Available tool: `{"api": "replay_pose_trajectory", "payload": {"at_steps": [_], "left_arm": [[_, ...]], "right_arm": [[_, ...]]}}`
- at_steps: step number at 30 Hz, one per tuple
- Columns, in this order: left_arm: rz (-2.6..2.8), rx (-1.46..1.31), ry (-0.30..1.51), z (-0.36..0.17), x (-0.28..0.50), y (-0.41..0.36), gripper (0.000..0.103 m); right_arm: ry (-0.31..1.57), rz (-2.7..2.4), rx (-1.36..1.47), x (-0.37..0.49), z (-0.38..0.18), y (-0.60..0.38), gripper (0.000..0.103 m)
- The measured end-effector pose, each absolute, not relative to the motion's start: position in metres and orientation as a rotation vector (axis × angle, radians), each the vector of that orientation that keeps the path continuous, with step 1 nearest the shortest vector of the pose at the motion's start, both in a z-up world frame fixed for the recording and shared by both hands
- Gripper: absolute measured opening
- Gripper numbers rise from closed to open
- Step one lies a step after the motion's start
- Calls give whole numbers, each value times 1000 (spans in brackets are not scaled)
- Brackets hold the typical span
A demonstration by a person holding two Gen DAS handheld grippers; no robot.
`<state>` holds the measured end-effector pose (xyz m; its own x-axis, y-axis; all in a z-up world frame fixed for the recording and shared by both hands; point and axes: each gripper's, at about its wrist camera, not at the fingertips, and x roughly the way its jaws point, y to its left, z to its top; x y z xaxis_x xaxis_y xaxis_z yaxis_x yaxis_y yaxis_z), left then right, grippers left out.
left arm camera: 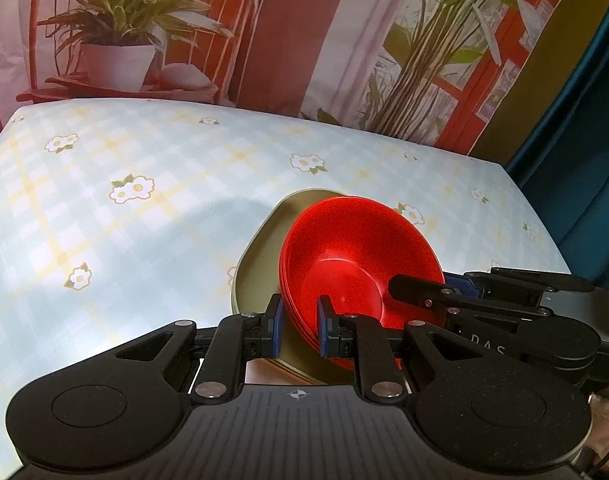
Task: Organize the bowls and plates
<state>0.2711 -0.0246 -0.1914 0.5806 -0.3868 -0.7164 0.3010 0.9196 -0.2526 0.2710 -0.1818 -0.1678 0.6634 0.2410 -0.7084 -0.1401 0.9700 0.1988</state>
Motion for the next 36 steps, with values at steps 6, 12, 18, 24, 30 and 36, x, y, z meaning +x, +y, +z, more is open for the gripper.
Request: {"api": "replay_pose_trajectory", "payload": {"at_steps": [6,12,18,24,30,36], "left_arm": [[-405,-102,864,-192,269,-24,18],[-405,-95,869,-193,267,-25,18],[-415,-90,866,-194,262,-25,18],[-418,-96,866,-196,258,-22,18],[-397,-75,840,-192,254,-22,33],[-378,-51,778,-175,249,-19,57]], "right_arm": [[821,217,134,267,-167,-183,15],[823,221,129,264,-166,-182,15],[823,221,128,257,-166,-181,16],[821,221,126,252,-165,-181,16],[820,222,124,249,-163,-181,18],[794,214,103,244,-155,-179,27]]}}
